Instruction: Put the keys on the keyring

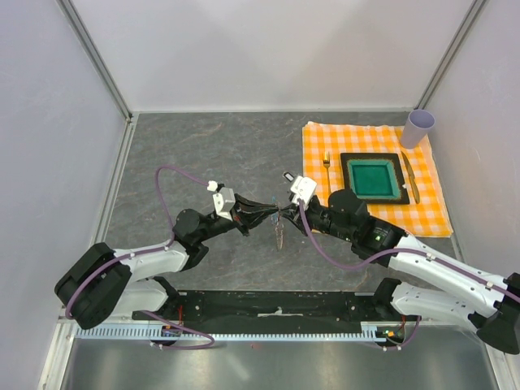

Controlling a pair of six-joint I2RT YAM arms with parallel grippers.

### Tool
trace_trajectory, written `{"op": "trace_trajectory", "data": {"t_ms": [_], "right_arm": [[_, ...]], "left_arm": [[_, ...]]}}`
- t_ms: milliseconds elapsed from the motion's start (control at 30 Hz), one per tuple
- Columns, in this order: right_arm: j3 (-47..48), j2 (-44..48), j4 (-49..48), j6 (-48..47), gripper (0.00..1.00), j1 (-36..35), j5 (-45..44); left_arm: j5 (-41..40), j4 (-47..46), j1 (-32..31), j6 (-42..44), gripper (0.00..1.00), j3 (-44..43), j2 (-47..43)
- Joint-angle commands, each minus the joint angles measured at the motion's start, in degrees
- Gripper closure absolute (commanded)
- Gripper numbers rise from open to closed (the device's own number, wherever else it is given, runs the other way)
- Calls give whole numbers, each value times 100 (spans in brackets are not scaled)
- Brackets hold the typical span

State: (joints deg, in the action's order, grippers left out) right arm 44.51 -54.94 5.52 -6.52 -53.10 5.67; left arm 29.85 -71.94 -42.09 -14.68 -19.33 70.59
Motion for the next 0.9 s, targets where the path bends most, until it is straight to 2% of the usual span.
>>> {"op": "trace_trajectory", "data": {"t_ms": [0, 267, 533, 733, 867], "right_arm": [[-83, 123, -473, 301, 88, -69, 136], [-118, 256, -402, 354, 87, -69, 57], [-215, 282, -376, 477, 82, -69, 75], [-303, 440, -236, 450, 82, -69, -320], [-320, 458, -244, 433, 87, -69, -444]], "left_arm": [[-348, -2087, -63, -123, 98, -150, -45], [-374, -2087, -63, -114, 98, -123, -54], [-392, -2096, -63, -97, 98, -141, -98], [-339, -2087, -63, -123, 98, -150, -106], [-339, -2087, -54, -123, 98, -132, -124]]}}
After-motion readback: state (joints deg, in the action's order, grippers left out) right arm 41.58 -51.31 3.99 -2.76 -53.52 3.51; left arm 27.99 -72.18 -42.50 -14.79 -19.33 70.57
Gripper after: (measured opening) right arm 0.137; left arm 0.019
